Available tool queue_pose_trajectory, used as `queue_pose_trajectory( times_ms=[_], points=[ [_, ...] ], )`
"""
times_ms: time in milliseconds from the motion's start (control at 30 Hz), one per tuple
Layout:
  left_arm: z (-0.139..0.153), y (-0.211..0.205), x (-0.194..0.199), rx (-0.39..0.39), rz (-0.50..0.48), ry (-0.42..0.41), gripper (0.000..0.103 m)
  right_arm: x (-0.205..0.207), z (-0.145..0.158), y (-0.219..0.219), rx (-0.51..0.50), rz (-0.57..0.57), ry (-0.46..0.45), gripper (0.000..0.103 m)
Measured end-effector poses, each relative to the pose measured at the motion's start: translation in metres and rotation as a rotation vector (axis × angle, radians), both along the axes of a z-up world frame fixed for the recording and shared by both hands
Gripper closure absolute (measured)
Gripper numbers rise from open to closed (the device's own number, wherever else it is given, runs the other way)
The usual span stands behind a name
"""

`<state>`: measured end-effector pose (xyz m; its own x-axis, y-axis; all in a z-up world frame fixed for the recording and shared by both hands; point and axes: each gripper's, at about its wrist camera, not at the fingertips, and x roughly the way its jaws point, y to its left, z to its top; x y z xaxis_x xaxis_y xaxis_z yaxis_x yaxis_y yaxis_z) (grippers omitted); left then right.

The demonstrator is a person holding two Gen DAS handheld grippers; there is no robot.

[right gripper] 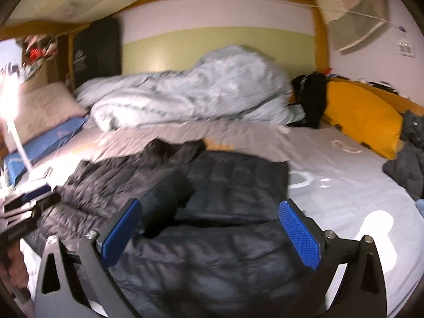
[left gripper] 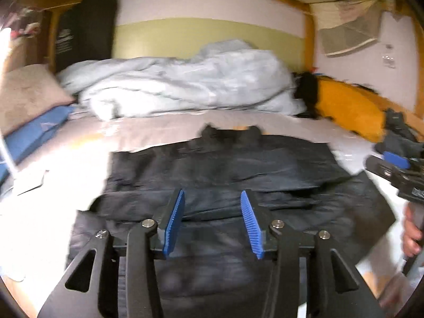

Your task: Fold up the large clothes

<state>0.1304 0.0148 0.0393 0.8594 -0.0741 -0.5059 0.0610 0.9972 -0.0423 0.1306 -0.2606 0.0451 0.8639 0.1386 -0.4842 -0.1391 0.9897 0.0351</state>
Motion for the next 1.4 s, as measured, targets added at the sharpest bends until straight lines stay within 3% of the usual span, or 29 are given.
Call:
queue_pose_trajectory(
  times_ms=[100, 233, 367, 500, 600, 700, 800, 1033, 1100, 1200, 1300, 1400],
  points=[
    [-0.012, 0.019, 0.009, 0.03, 0.088, 0.011, 0.059, 0.012, 0.001, 0.024, -0.017, 0.051, 0.048, 0.0],
    [-0.024, 0.043, 0.018, -0.025, 0.122, 0.047, 0.059, 0.021, 0.01, 0.062, -0.069, 0.142, 0.053, 0.001],
    [-0.03, 0.055, 0.017, -0.035, 0.135, 0.045, 0.059, 0.037, -0.001, 0.099, -0.097, 0.212, 0.123, 0.017],
    [-0.033, 0.059, 0.014, -0.062, 0.121, 0.049, 0.059, 0.059, -0.028, 0.131, -0.171, 0.215, 0.218, 0.043],
    [-0.036, 0.06, 0.013, -0.066, 0.113, 0.051, 0.059, 0.074, -0.039, 0.138, -0.146, 0.198, 0.26, 0.043],
    [-0.041, 0.061, 0.015, -0.069, 0.117, 0.062, 0.059, 0.084, -0.047, 0.146, -0.215, 0.16, 0.269, 0.043],
    [-0.045, 0.062, 0.015, -0.085, 0.112, 0.08, 0.059, 0.095, -0.059, 0.143, -0.254, 0.119, 0.328, 0.043],
    [-0.046, 0.057, 0.014, -0.087, 0.091, 0.081, 0.059, 0.105, -0.069, 0.124, -0.249, 0.114, 0.365, 0.045],
    [-0.046, 0.057, 0.016, -0.085, 0.091, 0.083, 0.059, 0.11, -0.072, 0.119, -0.276, 0.076, 0.364, 0.078],
    [-0.047, 0.057, 0.015, -0.081, 0.092, 0.083, 0.059, 0.105, -0.06, 0.101, -0.217, 0.028, 0.3, 0.094],
    [-0.046, 0.056, 0.015, -0.073, 0.094, 0.078, 0.059, 0.096, -0.046, 0.079, -0.2, -0.041, 0.233, 0.096],
    [-0.047, 0.056, 0.015, -0.075, 0.089, 0.082, 0.059, 0.094, -0.038, 0.05, -0.181, -0.092, 0.228, 0.096]
  ],
)
